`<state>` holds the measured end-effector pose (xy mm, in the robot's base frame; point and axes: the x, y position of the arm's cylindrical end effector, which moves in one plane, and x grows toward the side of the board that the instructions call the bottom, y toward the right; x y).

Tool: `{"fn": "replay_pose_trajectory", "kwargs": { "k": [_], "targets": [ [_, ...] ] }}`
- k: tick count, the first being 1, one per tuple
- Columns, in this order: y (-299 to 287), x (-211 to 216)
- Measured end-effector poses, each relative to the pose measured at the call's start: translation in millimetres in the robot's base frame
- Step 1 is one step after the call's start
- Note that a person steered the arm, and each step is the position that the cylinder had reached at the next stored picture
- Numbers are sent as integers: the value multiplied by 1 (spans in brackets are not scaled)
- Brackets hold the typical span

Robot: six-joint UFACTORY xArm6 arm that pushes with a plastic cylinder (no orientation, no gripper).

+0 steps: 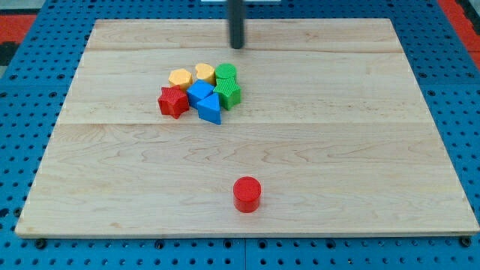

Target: Move the red circle towards red star

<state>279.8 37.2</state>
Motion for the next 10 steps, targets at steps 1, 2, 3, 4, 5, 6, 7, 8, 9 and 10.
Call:
{"fn": "replay_pose_trajectory", "kwargs": {
  "k": [1,2,3,4,5,6,7,8,9,10],
  "targets": [
    [52,129],
    [52,230],
    [55,278],
    [2,321],
    [-27,299],
    [-46,258],
    [-79,265],
    [-84,237],
    [-98,244],
    [-120,273]
  ]
}}
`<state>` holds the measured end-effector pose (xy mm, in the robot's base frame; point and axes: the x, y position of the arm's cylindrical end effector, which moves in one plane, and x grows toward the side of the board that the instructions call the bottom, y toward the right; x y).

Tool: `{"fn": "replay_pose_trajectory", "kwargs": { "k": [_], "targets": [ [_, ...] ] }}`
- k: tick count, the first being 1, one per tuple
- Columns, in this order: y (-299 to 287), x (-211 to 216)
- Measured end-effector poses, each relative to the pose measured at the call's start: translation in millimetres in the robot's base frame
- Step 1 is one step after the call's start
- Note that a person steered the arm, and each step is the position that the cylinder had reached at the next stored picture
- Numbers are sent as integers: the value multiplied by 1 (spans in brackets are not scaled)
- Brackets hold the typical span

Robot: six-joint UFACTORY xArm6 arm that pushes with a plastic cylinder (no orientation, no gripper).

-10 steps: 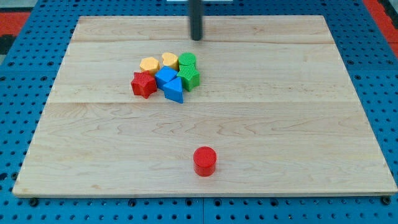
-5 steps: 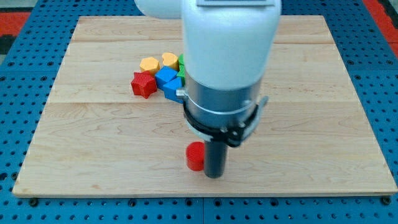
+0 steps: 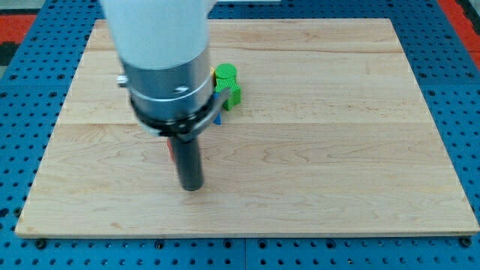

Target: Move the red circle towards red star

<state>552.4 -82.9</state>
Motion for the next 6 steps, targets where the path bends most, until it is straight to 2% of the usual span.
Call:
{"fn": "replay_pose_trajectory", "kwargs": {
  "k": [1,3,4,5,6],
  "targets": [
    [-16,-36],
    [20,-56],
    [8,-87],
    [2,-47],
    [-26,-66]
  ]
}}
